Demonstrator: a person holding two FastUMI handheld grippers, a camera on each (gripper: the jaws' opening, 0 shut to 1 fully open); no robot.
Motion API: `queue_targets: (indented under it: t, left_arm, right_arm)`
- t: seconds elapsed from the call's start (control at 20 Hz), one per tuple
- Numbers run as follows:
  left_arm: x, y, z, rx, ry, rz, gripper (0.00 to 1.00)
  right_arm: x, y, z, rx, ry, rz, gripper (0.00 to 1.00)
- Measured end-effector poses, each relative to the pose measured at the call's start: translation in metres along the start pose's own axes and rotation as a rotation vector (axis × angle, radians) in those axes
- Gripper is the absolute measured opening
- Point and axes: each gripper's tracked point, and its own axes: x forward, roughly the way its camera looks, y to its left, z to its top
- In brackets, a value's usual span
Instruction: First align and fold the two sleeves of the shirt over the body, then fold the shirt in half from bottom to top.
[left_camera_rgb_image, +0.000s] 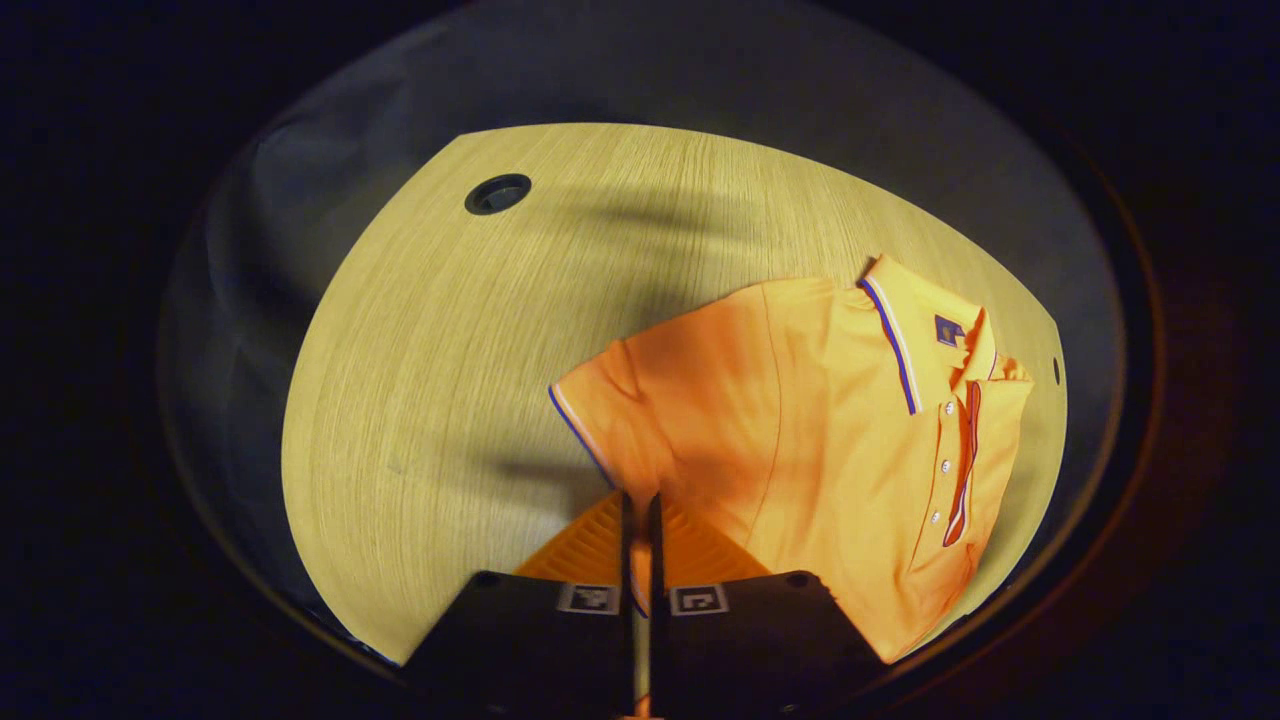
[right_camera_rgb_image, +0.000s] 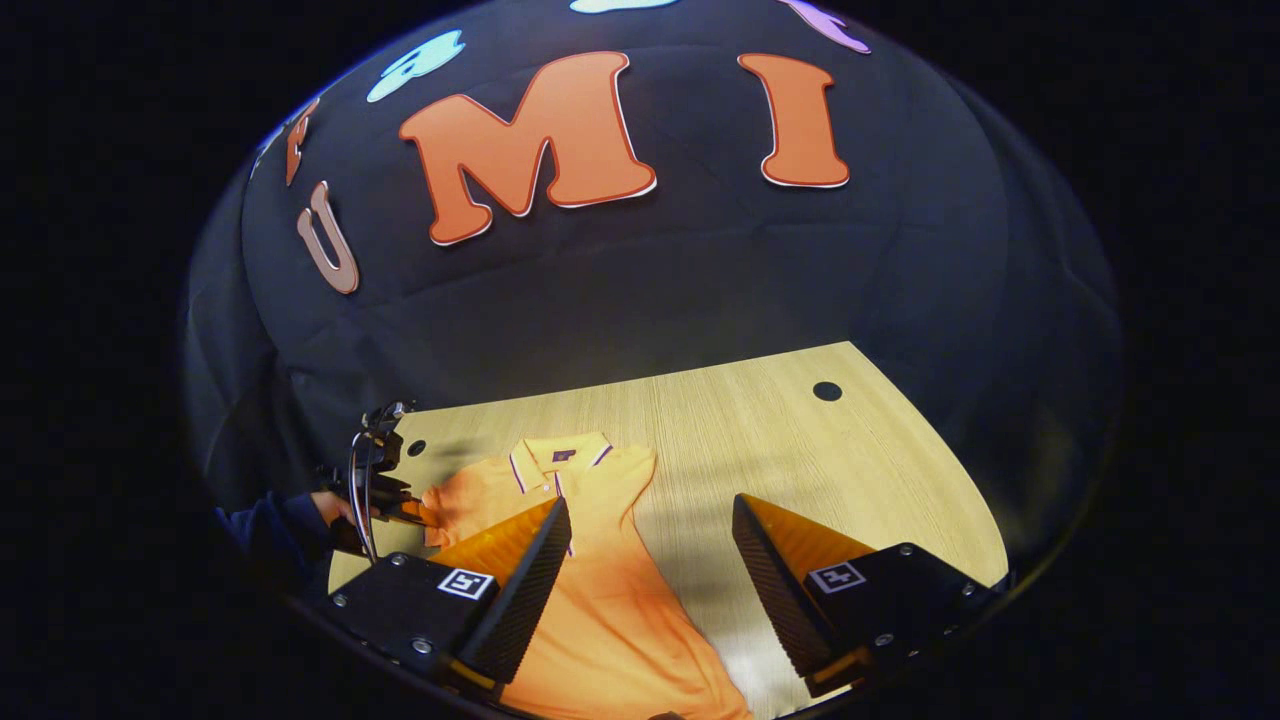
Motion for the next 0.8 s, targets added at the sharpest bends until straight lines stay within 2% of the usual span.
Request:
queue_targets:
  t: [0.3,0.55,0.65,0.7,0.8]
  left_arm:
    - [-0.045,-0.053,0.03,0.153,-0.168,-0.078,0.06]
    - [-0.053,-0.099,0.037,0.277,-0.216,-0.067,0.06]
    - [-0.054,-0.12,0.033,0.318,-0.202,-0.089,0.07]
    - [-0.053,-0.133,0.033,0.332,-0.205,-0.114,0.12]
    - [-0.056,-0.179,0.025,0.353,-0.216,-0.256,0.2]
  right_arm:
    - [0.0,-0.004,0.003,0.005,-0.009,0.015,0.99]
    - [-0.001,-0.008,-0.001,-0.002,0.006,0.031,0.99]
    - [-0.002,-0.012,-0.002,0.006,0.005,0.031,0.99]
    - [-0.003,-0.015,0.0,0.012,0.003,0.029,0.99]
    - [-0.004,-0.022,-0.002,0.021,0.004,0.025,0.99]
